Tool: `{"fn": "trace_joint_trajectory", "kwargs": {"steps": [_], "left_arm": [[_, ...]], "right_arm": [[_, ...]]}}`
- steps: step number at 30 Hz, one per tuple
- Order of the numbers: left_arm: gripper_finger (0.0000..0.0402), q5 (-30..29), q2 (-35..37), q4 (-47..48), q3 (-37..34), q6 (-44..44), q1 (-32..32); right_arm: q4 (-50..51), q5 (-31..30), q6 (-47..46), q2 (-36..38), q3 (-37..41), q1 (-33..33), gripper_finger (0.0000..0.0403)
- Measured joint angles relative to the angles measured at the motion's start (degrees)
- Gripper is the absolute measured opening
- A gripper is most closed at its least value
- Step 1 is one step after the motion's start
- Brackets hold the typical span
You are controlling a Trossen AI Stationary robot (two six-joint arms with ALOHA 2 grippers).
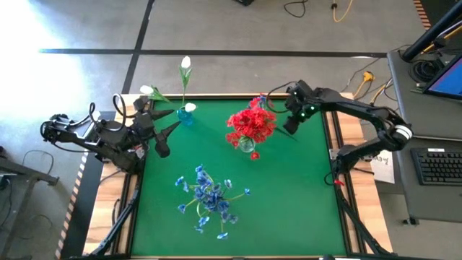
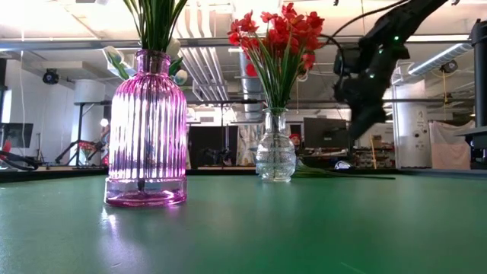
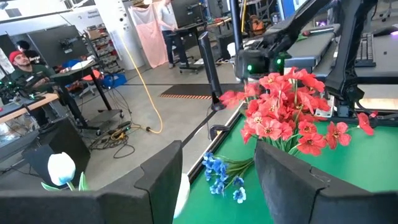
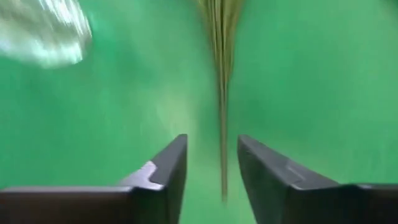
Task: Sort flowers into vase by color
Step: Put the blue flowers into the violet vase
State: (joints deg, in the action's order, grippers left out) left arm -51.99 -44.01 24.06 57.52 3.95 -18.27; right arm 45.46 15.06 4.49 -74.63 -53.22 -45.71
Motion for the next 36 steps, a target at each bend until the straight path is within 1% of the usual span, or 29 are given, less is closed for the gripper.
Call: {"fn": "trace_joint_trajectory", "kwargs": {"steps": [2,5,11,13,16,18,21,25,28,31,36], "left_arm": [[0.0185,0.0,0.0,-0.01,-0.01,0.0,-0.01],[0.0185,0.02,0.0,-0.01,0.0,-0.02,0.0],[0.0185,0.02,0.0,0.01,-0.01,-0.02,0.0],[0.0185,0.02,0.0,-0.01,0.0,-0.03,0.01],[0.0185,0.02,0.0,0.01,0.0,-0.04,0.0],[0.0185,0.02,0.0,0.01,0.0,-0.04,0.0],[0.0185,0.02,0.0,0.01,0.0,-0.04,0.01],[0.0185,0.02,0.0,0.01,0.0,-0.04,0.0],[0.0185,0.02,0.0,0.01,0.0,-0.03,0.0],[0.0185,0.02,0.0,0.0,0.0,-0.02,-0.01],[0.0185,0.02,0.0,0.01,0.0,-0.02,-0.01]], "right_arm": [[-7.23,0.34,0.0,0.94,1.46,0.09,0.0155],[-16.74,0.38,-0.15,0.37,3.91,0.11,0.0191],[-32.09,0.36,-0.36,-5.66,8.13,0.09,0.0241],[-35.51,0.36,-0.21,-7.61,9.13,0.09,0.0253],[-37.85,0.34,2.45,-10.5,10.67,0.35,0.0267],[-40.28,0.38,2.85,-12.11,12.31,0.63,0.0273],[-46.61,0.37,2.73,-14.02,15.22,1.01,0.0274],[-53.05,-0.2,2.49,-15.19,17.54,1.32,0.0264],[-55.64,-2.91,3.1,-15.85,18.3,1.64,0.024],[-57.87,-4.2,3.62,-16.84,18.52,1.65,0.0197],[-58.84,-5.04,2.71,-17.63,18.52,1.5,0.01]]}}
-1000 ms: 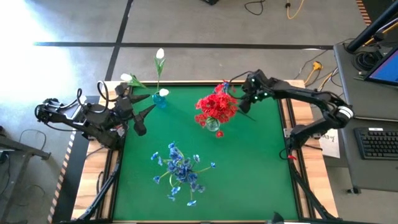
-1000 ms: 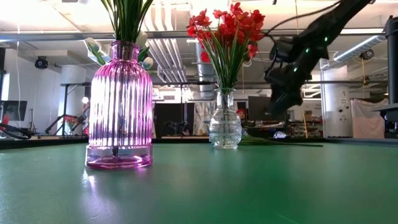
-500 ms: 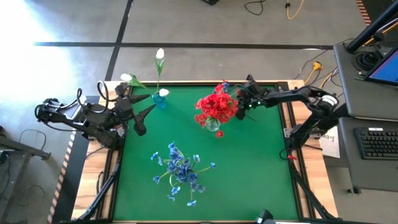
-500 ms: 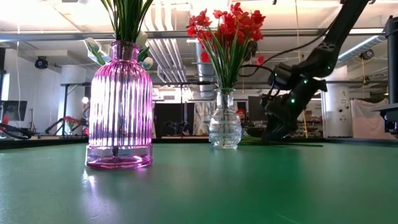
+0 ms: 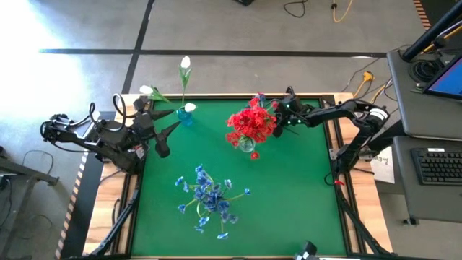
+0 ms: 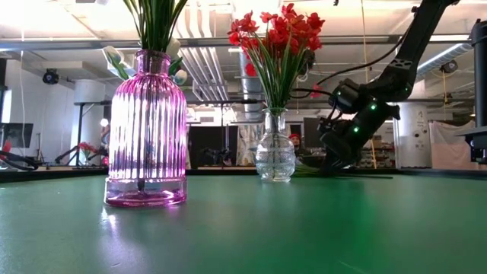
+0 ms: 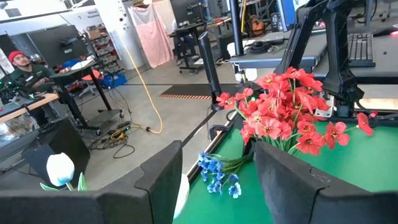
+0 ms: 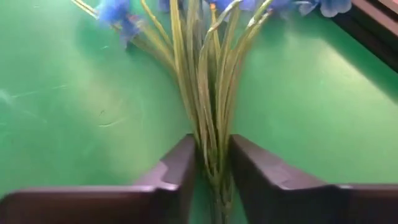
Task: Sort flowers into vase by color
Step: Put the blue flowers into the violet vase
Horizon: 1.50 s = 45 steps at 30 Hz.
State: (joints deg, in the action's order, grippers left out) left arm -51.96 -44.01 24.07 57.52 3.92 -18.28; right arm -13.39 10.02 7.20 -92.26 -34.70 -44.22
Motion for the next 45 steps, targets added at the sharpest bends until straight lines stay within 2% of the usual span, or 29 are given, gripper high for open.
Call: {"fn": "trace_joint_trajectory", "kwargs": {"steps": [5,10,16,23,30,33,40,45], "left_arm": [[0.0185,0.0,0.0,-0.02,0.0,0.0,0.02],[0.0185,0.0,0.0,-0.01,0.0,0.0,0.01],[0.0185,0.01,-0.93,0.0,-0.17,-1.92,0.02],[0.0185,4.41,-3.26,-2.28,-0.24,-0.8,0.0],[0.0185,8.21,-6.37,-10.07,-0.22,5.5,0.0],[0.0185,9.82,-7.13,-11.58,-0.22,6.08,0.02],[0.0185,19.52,-8.92,-16.69,-0.24,6.99,0.0],[0.0185,21.32,-10.29,-19.75,-0.26,8.16,0.0]], "right_arm": [[0.52,-0.13,-0.65,0.95,0.02,-0.08,0.0023],[2.3,0.37,-1.4,4.07,0.28,-0.05,0.0026],[5.09,-0.2,-1.98,11.87,0.24,-0.45,0.0027],[6.31,-6.62,-2.14,25.32,-2.14,-0.43,0.0028],[13.06,-6.96,-2.13,31.87,-14.89,-0.29,0.0028],[18.32,-6.9,-1.63,31.78,-22.3,-0.27,0.0028],[25.83,-6.45,-1.61,29.61,-38.73,2.71,0.0028],[26.38,-0.69,-5.12,28.45,-46.41,7.49,0.0028]]}}
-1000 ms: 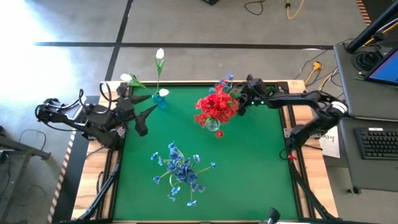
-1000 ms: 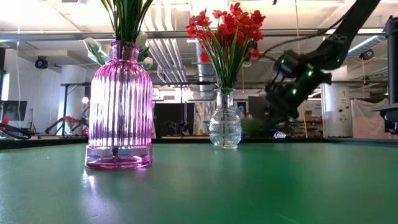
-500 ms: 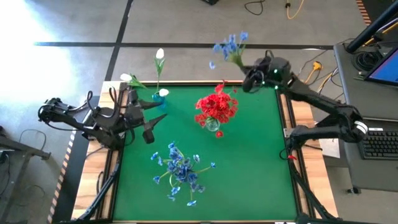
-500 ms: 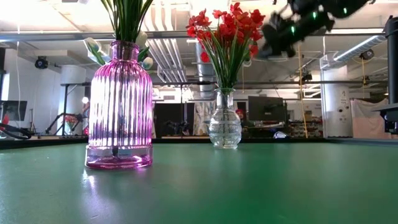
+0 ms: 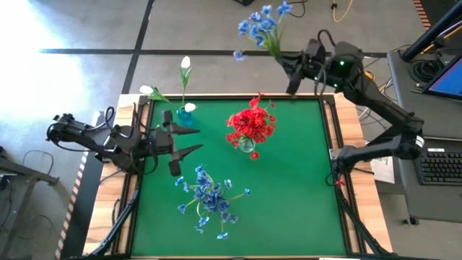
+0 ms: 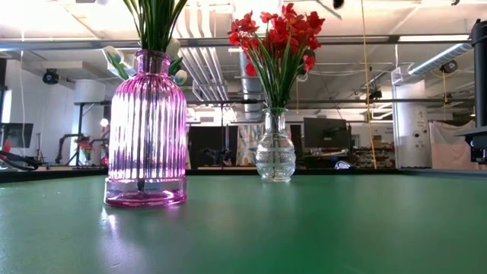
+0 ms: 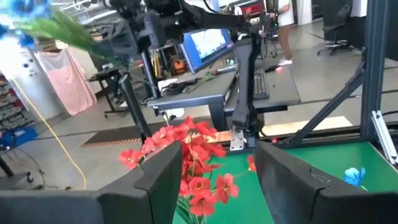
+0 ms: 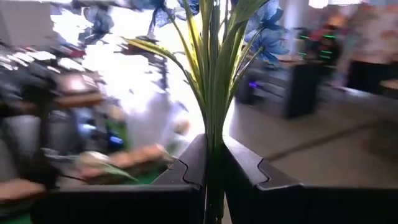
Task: Sort flowers into vase by color
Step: Put the blue flowers into the violet vase
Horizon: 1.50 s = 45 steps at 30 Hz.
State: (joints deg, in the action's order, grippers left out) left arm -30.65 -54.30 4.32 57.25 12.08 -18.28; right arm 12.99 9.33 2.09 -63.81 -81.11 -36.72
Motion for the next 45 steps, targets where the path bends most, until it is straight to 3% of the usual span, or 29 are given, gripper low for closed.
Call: {"fn": "trace_joint_trajectory", "kwargs": {"steps": [9,17,23,31,45], "left_arm": [[0.0185,6.12,-1.84,-7.24,-0.02,0.77,-0.02],[0.0185,6.22,-4.48,-13.96,-0.02,1.44,0.02],[0.0185,7.78,-7.42,-18.65,-0.04,1.42,0.02],[0.0184,9.22,-11.3,-25.08,-0.04,1.52,0.02],[0.0185,10.71,-18.2,-32.73,1.69,3.46,0.02]], "right_arm": [[-5.96,2.75,-4.54,-0.57,-2.57,13.87,0.0028],[-15.87,2.67,-4.1,-3.69,-2.55,28.93,0.0028],[-23.52,-1.85,-2.36,-9.35,-2.5,37.17,0.0028],[-35.51,-3.54,-0.52,-16.53,-2.69,42.0,0.0028],[-53.11,-3.57,0.07,-24.66,-2.88,42.46,0.0028]]}}
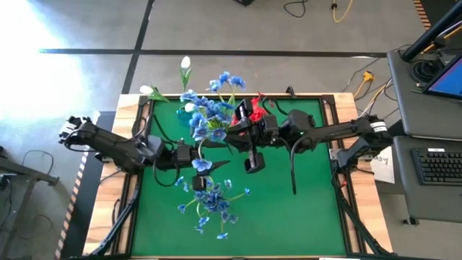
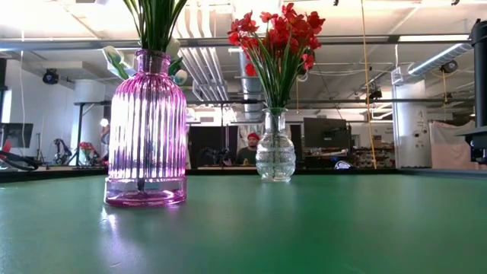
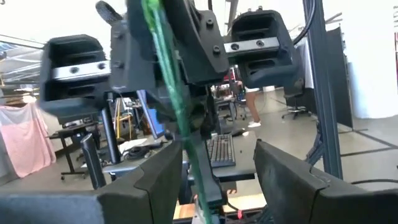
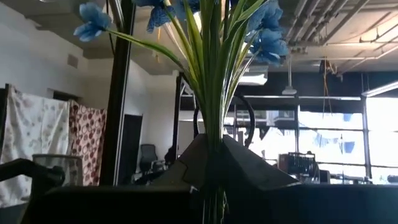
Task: Sort flowers into vase by color
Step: Put the blue flowers into the violet vase
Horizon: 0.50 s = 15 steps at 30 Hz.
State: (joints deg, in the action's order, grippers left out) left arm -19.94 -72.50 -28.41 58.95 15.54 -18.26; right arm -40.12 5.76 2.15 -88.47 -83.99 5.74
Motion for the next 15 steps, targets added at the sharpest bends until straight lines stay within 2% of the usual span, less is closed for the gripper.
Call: {"fn": "trace_joint_trajectory", "kwargs": {"steps": [4,9,12,15], "left_arm": [[0.0182,-0.33,-2.03,0.09,2.27,0.13,0.0],[0.0158,-1.51,-3.21,0.11,3.79,-0.02,0.0],[0.0133,-3.27,-3.31,0.47,3.92,0.04,0.0],[0.0088,-3.56,-3.03,1.53,3.63,-0.61,0.0]], "right_arm": [[-1.73,0.04,-0.39,-0.92,-0.04,0.02,0.0028],[-2.11,0.22,-0.69,-0.92,-0.04,0.36,0.0028],[-2.19,0.22,-0.68,-0.91,-0.04,0.78,0.0028],[-1.62,0.26,-0.7,-0.88,-0.04,0.81,0.0028]]}}
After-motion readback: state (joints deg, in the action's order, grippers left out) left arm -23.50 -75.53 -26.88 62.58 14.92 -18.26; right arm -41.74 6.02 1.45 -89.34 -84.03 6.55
